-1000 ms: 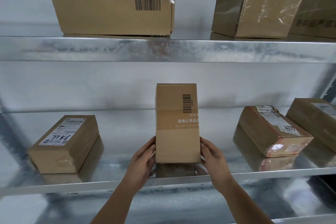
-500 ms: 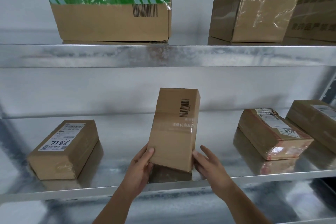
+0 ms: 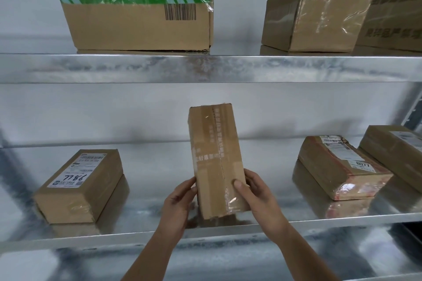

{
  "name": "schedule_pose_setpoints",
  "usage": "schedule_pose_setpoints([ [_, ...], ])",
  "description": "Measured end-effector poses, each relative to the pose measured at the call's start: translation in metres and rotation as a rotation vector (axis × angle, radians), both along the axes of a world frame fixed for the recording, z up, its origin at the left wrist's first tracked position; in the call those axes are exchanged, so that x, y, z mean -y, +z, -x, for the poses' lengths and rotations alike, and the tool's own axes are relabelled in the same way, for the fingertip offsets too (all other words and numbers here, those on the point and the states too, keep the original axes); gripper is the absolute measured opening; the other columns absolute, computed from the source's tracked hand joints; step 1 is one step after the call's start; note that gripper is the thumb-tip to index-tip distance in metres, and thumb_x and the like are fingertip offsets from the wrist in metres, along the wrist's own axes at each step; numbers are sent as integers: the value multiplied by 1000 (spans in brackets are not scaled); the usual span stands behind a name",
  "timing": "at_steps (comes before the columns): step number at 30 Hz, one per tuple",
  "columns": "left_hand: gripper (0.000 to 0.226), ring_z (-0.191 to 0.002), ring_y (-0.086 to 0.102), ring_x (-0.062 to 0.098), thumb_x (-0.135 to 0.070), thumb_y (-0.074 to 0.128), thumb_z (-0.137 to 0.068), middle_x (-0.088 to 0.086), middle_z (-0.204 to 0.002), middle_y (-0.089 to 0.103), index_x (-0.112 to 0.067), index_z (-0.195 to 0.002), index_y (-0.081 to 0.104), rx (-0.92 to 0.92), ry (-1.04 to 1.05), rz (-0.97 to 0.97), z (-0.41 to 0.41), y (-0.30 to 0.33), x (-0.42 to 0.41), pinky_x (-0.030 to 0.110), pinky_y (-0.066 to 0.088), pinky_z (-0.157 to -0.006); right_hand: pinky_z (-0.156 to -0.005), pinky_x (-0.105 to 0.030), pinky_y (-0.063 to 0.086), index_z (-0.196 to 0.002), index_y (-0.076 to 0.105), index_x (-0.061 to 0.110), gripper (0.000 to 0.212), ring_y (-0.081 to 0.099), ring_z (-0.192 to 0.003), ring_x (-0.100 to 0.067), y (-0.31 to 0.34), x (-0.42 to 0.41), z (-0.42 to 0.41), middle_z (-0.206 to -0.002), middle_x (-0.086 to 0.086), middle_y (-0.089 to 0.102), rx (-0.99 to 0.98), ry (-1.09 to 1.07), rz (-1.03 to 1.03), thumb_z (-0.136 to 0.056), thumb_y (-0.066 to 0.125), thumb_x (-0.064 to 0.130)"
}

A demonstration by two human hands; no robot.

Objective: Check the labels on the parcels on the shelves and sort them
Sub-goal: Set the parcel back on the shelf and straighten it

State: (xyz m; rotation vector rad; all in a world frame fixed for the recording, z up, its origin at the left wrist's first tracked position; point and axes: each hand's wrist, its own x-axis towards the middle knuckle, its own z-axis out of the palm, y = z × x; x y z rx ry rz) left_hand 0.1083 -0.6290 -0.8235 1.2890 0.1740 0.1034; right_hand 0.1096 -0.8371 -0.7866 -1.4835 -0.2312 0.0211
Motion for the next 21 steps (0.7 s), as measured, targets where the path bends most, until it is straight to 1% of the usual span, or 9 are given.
schedule_pose_setpoints([
  [3, 28, -102, 73, 16, -46, 55, -99, -3, -107, 78, -35, -117, 74, -95, -86, -62, 5, 8, 9, 36, 59, -81, -94, -28, 57, -130, 62, 32, 30, 67, -114, -7, 0, -2, 3, -121, 14, 72, -10, -11, -6, -102, 52, 31],
  [4, 31, -104, 73, 15, -50, 50, -101, -4, -107, 78, -37, -117, 73, -120, -119, -78, 4, 7, 9, 37, 60, -83, -93, -26, 57, -130, 62, 34, 30, 67, -114, -6, 0, -2, 3, -122, 14, 72, -15, -22, -6, -102, 50, 32],
  [6, 33, -110, 71, 15, -53, 48, -102, -5, -113, 77, -38, -121, 72, -141, -175, -86, 5, 8, 7, 46, 58, -96, -89, -24, 58, -131, 61, 34, 32, 67, -115, -7, -2, -1, 2, -123, 12, 71, -35, -36, -26, -101, 51, 34],
  [8, 31, -114, 70, 18, -44, 50, -104, -2, -119, 75, -36, -129, 67, -148, -199, -66, 3, 6, 4, 52, 54, -101, -90, -27, 59, -132, 62, 31, 33, 67, -116, -10, -4, 0, 1, -124, 9, 71, -67, -34, -76, -100, 53, 32],
  [10, 33, -117, 69, 25, -27, 48, -107, 4, -124, 73, -33, -136, 63, -121, -198, -36, 1, 2, -1, 55, 53, -103, -98, -37, 57, -134, 62, 27, 38, 66, -120, -15, -5, 0, 2, -128, 6, 70, -88, -22, -123, -96, 57, 31],
  [12, 40, -121, 66, 29, -12, 40, -108, 10, -130, 69, -24, -142, 58, -37, -218, -7, 2, -1, -5, 51, 53, -104, -104, -45, 53, -135, 61, 26, 45, 64, -122, -16, -5, 2, 3, -130, 6, 69, -102, -14, -149, -91, 60, 32],
  [15, 41, -122, 66, 29, -7, 33, -109, 12, -131, 69, -14, -143, 55, 7, -219, -4, 4, -4, -7, 41, 56, -100, -108, -52, 49, -136, 61, 24, 48, 65, -122, -17, -8, 5, 4, -131, 5, 68, -118, -3, -140, -89, 62, 34],
  [18, 42, -123, 65, 30, -6, 31, -109, 14, -131, 68, -10, -145, 53, 25, -216, -13, 4, -9, -10, 43, 54, -103, -110, -53, 46, -136, 62, 24, 45, 63, -125, -17, -11, 5, 4, -132, 4, 68, -129, -12, -123, -94, 64, 40],
  [21, 41, -119, 67, 27, -4, 30, -109, 13, -126, 71, -9, -141, 55, 36, -213, 1, 4, -10, -11, 36, 58, -97, -112, -50, 46, -133, 63, 25, 46, 61, -127, -17, -13, 4, 3, -131, 4, 69, -142, -17, -116, -93, 53, 43],
])
